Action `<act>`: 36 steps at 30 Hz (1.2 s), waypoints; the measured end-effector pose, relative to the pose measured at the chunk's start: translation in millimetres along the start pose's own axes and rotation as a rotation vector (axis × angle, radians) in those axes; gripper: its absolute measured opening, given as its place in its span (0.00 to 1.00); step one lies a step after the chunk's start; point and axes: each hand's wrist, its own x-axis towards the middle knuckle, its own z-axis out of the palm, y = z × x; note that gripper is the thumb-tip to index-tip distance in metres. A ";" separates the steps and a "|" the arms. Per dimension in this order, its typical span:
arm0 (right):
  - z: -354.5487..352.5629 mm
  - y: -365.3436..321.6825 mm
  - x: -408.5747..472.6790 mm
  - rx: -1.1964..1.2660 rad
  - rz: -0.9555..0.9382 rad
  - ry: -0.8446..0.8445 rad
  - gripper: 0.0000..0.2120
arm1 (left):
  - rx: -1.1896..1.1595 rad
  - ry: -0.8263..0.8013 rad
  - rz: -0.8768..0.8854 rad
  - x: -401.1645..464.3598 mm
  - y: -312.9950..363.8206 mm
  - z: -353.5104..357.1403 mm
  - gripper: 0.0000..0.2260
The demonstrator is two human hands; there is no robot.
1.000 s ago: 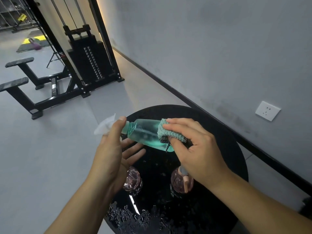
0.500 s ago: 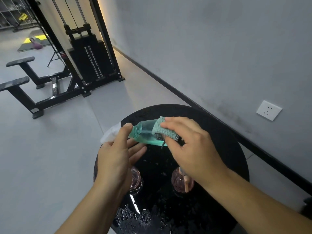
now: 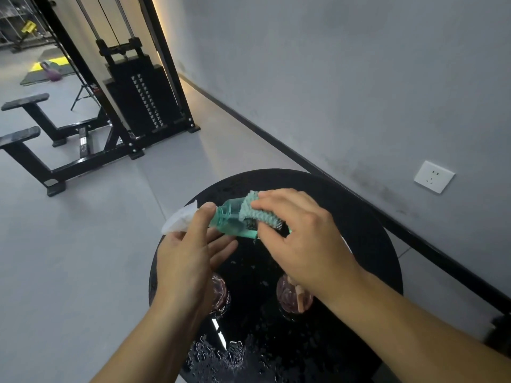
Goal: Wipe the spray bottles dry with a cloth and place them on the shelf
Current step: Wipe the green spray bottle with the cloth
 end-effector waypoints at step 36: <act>-10.1 5.9 1.6 0.141 0.150 0.094 0.14 | -0.069 -0.009 0.050 2.4 -0.8 -3.9 0.13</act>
